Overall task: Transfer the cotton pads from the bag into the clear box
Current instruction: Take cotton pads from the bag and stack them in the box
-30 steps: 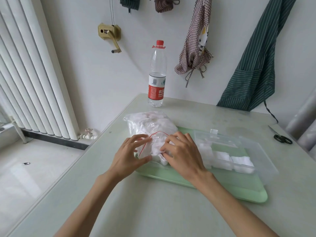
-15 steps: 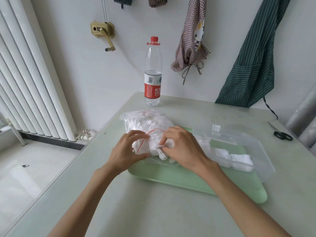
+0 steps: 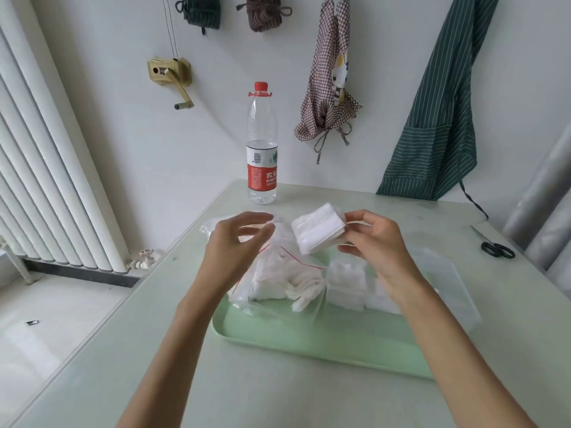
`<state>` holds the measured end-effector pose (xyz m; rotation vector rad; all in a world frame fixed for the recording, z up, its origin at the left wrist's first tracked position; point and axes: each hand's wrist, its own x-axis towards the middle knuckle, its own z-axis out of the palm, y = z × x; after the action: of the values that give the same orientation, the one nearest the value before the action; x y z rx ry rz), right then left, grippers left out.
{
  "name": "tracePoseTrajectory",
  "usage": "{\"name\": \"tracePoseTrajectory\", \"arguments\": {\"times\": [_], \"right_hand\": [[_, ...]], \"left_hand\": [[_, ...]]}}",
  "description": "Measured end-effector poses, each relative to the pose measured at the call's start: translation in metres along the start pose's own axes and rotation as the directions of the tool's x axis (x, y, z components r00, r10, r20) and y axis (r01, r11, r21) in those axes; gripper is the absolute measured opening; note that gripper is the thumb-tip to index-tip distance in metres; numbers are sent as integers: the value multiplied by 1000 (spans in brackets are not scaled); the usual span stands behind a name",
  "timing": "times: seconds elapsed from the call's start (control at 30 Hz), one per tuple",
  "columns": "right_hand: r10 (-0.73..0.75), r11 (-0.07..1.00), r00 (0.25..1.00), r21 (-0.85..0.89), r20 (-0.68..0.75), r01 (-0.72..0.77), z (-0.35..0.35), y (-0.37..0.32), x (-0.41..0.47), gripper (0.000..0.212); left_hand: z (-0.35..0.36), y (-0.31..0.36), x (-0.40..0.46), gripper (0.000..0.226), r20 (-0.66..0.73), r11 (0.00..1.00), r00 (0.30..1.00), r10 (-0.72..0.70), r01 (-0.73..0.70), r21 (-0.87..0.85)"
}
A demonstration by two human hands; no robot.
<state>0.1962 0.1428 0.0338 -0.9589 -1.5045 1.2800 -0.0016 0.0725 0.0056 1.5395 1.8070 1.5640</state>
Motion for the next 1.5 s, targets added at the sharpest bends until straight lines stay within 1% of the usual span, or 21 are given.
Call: {"name": "tracePoseTrajectory", "arguments": {"times": [0.03,0.1,0.17,0.23,0.33,0.43,0.57,0.63,0.7,0.83,0.93,1.0,1.03,1.07,1.13,1.17,1.23,1.4,1.43,1.47,1.5], "right_hand": [[2,1000,1000,-3,-29,-2,-7,1,1,12],[-10,999,996,-31,-92,7,-20,4,5,13],[-23,999,989,-37,-145,18,-32,6,7,13],[-21,1000,984,-10,-179,19,-44,6,11,15],[12,999,982,36,-186,-5,-61,9,14,19],[40,999,985,29,-167,-36,-72,16,17,20],[82,997,988,18,-134,-80,-84,21,25,24],[90,996,988,21,-125,-88,-85,23,27,24],[96,995,988,30,-118,-93,-85,25,27,23],[135,991,982,18,-132,-134,-95,25,29,21],[171,977,973,-102,-152,-187,-117,19,29,18],[179,968,969,-145,-171,-205,-134,14,26,18],[177,968,966,-147,-187,-205,-141,12,25,18],[175,968,962,-140,-207,-206,-149,10,22,18],[162,973,958,-126,-235,-195,-156,8,21,17],[162,974,956,-115,-244,-194,-158,8,21,17],[165,976,957,-101,-241,-193,-162,8,19,18],[157,981,964,-81,-216,-178,-159,10,19,18],[156,982,964,-75,-215,-175,-159,11,20,19],[156,982,964,-70,-216,-174,-159,11,20,19],[156,983,963,-65,-218,-174,-159,11,21,19]], "left_hand": [[11,13,3,12,-41,998,999,16,-18,-64],[34,34,10,10,-71,988,992,105,-112,-104],[58,49,17,10,5,978,981,193,-192,-83],[80,53,25,14,118,974,967,225,-228,10],[111,47,35,15,220,978,960,173,-193,75],[128,38,36,26,275,990,954,121,-136,37],[138,39,35,43,395,992,910,122,-120,-29],[138,36,37,33,368,993,922,118,-109,-45],[139,31,40,10,309,994,946,96,-75,-78],[136,26,45,12,217,994,975,50,-28,-101],[134,29,44,13,119,994,988,97,-90,-64],[137,35,35,12,79,981,981,179,-184,55],[139,38,33,8,97,955,967,238,-251,156],[144,42,27,4,163,908,943,290,-325,266],[152,46,24,9,377,756,863,337,-487,438],[158,46,24,14,489,670,806,333,-567,479],[171,50,25,18,646,544,708,287,-675,498],[189,55,27,19,812,309,551,194,-820,483],[190,57,28,19,832,278,524,182,-839,468],[191,58,29,18,848,283,508,155,-845,454],[191,59,30,17,861,321,499,97,-835,447]]}}
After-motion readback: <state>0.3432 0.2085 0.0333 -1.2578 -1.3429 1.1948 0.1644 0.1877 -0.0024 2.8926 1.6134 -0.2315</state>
